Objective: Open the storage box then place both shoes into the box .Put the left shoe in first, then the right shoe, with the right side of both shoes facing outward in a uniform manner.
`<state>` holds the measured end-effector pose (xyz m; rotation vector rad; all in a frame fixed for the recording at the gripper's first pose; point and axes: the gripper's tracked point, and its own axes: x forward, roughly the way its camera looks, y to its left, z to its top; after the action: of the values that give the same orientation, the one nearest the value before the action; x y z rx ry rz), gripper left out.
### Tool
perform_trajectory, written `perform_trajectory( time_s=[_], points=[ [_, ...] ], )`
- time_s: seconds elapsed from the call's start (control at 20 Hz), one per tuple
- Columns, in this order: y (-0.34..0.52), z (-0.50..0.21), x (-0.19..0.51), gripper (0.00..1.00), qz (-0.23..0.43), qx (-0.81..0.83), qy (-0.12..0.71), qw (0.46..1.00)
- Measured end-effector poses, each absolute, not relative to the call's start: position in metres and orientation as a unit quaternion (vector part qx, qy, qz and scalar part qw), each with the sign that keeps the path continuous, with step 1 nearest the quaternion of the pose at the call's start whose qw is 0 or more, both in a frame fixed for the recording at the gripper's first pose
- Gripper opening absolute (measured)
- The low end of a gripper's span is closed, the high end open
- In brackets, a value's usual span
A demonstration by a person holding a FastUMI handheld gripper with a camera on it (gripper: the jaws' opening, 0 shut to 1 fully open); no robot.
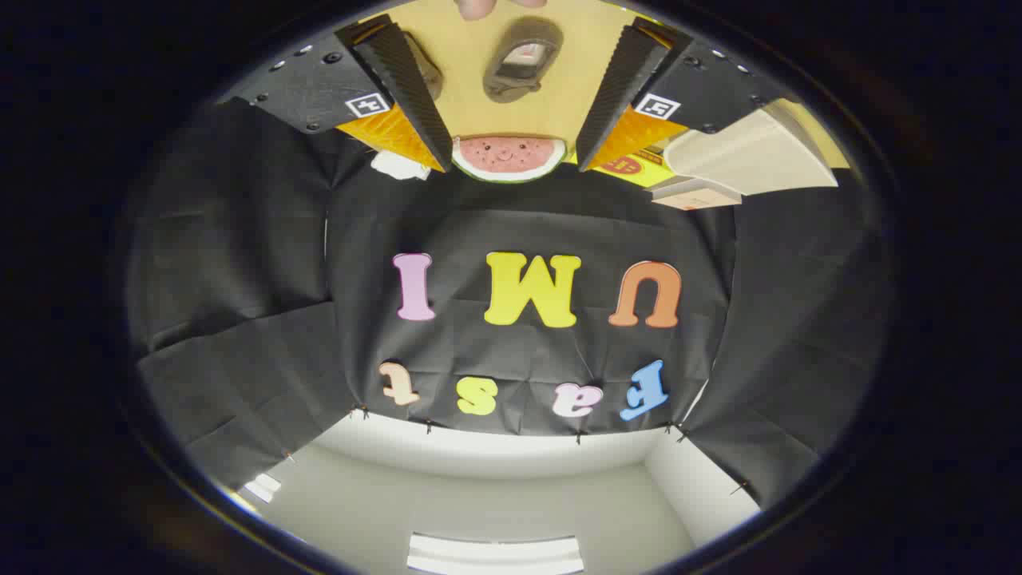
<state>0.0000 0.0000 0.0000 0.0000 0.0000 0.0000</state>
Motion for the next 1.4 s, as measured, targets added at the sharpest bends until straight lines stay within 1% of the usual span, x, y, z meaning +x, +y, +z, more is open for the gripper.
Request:
perform_trajectory(
  time_s=[0.8, 0.95, 1.15, 1.4],
  points=[
    [-0.021, -0.004, 0.000, 0.95, -0.015, 0.016, 0.020, 1.000],
    [-0.010, -0.007, 0.002, 0.95, 0.001, 0.019, 0.026, 0.999],
    [0.021, -0.015, 0.006, 0.95, 0.052, 0.032, 0.042, 0.997],
    [0.049, -0.017, 0.019, 0.95, 0.077, 0.040, 0.049, 0.995]
  ],
)
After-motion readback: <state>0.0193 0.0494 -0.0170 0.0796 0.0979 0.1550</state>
